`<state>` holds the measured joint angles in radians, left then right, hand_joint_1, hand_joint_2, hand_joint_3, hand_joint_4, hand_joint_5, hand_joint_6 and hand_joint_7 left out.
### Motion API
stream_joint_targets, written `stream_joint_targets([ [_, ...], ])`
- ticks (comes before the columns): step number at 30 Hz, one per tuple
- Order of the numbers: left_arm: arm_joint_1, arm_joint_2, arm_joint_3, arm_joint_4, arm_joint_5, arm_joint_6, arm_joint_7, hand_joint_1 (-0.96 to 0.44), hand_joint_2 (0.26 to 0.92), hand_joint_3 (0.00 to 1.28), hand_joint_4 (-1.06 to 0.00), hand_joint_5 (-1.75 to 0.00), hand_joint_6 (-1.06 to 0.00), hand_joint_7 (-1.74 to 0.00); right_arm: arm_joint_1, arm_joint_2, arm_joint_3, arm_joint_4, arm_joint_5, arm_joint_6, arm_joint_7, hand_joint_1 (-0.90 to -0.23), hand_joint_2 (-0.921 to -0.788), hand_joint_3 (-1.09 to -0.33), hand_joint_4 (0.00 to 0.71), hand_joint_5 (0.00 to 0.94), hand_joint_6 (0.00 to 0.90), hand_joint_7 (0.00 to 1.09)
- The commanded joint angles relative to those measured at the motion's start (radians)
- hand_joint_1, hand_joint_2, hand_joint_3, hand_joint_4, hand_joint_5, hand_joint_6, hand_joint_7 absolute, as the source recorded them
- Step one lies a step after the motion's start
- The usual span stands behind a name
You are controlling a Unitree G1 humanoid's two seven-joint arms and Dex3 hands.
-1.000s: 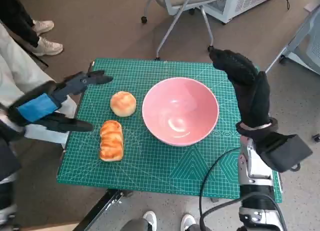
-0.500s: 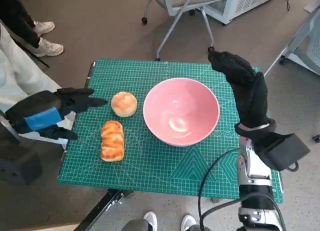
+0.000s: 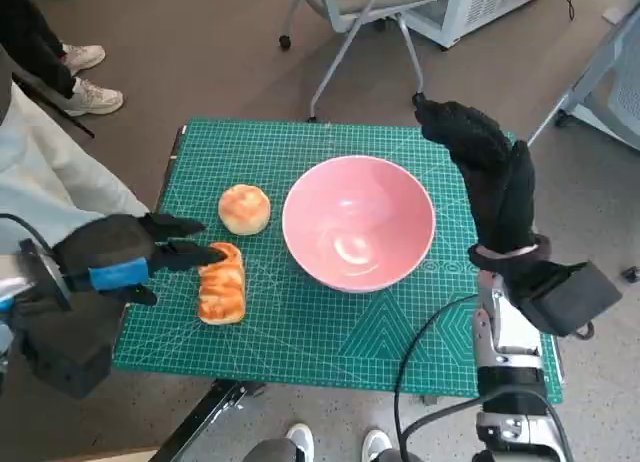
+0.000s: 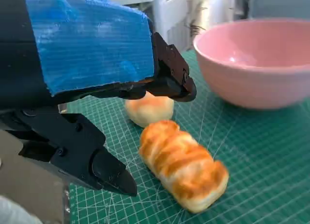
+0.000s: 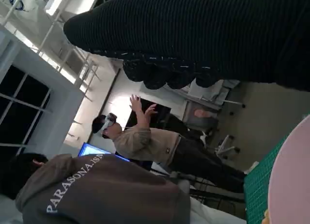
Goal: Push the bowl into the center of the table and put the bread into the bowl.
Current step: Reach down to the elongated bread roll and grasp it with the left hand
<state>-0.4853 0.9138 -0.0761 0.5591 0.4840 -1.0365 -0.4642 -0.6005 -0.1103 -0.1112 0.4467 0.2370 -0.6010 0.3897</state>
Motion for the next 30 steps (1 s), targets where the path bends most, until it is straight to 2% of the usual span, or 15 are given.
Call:
stream_joint_targets([
  [1,-0.042,-0.011,-0.041,0.062,0.071,-0.054,0.081,-0.10,0.693,0.00,-0.48,0.00,-0.54,-0.03,0.008,0.001,0.001,0.013,0.005,0.012,0.007,-0.678,-0.921,-0.756,0.202,0.002,0.059,0.57],
  [17,-0.090,-0.073,-0.152,0.148,0.229,-0.105,0.308,-0.13,0.707,0.00,-0.44,0.00,-0.54,-0.01,0.023,-0.003,0.002,0.002,0.004,0.019,0.010,-0.681,-0.921,-0.753,0.206,0.003,0.064,0.58],
  [30,-0.109,-0.080,-0.210,0.154,0.290,-0.107,0.404,-0.14,0.731,0.01,-0.40,0.00,-0.52,0.00,0.029,-0.001,-0.001,0.011,0.008,0.020,0.014,-0.690,-0.921,-0.748,0.207,0.003,0.068,0.58],
])
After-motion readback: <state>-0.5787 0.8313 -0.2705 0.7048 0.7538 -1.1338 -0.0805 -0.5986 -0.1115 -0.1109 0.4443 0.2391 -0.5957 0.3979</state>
